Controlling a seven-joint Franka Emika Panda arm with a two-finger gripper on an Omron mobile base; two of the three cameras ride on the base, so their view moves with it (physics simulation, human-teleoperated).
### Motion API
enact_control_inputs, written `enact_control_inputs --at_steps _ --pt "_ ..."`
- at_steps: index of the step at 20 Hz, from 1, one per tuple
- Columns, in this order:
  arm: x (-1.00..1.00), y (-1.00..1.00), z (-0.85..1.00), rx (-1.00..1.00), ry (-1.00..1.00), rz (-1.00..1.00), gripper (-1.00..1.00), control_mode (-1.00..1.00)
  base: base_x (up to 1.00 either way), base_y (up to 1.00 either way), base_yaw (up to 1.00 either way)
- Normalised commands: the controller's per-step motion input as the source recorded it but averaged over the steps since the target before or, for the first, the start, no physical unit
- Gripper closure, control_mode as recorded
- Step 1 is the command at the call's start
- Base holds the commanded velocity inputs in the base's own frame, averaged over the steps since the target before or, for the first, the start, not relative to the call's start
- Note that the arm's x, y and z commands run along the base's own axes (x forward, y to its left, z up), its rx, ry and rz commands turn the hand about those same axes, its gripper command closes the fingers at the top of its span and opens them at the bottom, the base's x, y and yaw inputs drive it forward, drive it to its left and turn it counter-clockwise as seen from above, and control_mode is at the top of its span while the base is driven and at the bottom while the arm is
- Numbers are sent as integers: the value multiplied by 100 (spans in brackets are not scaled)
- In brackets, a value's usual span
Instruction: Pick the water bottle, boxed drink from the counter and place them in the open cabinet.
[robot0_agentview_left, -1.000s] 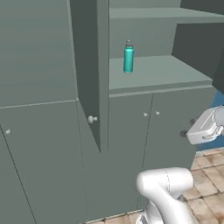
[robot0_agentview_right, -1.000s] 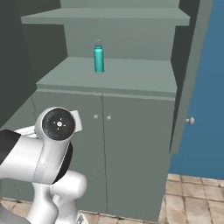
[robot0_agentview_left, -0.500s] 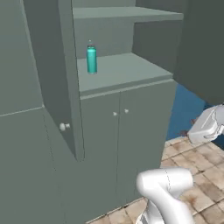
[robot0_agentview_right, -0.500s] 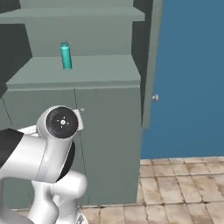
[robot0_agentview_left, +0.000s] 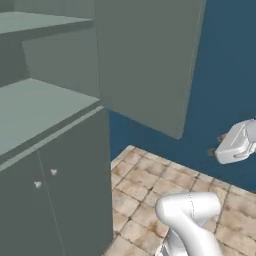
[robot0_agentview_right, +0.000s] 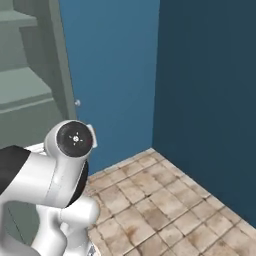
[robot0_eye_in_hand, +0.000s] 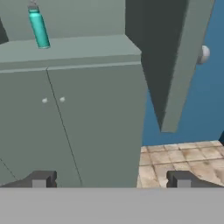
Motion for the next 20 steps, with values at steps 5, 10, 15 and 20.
enact_control_inputs --at_steps 5,10,15,20 --pt "0 0 0 0 0 0 -100 100 0 5 -98" --pt "0 0 0 0 0 0 -100 100 6 6 -92" --pt "0 0 0 0 0 0 -100 100 58 4 -45" --pt "0 0 0 0 0 0 -100 100 80 3 -18"
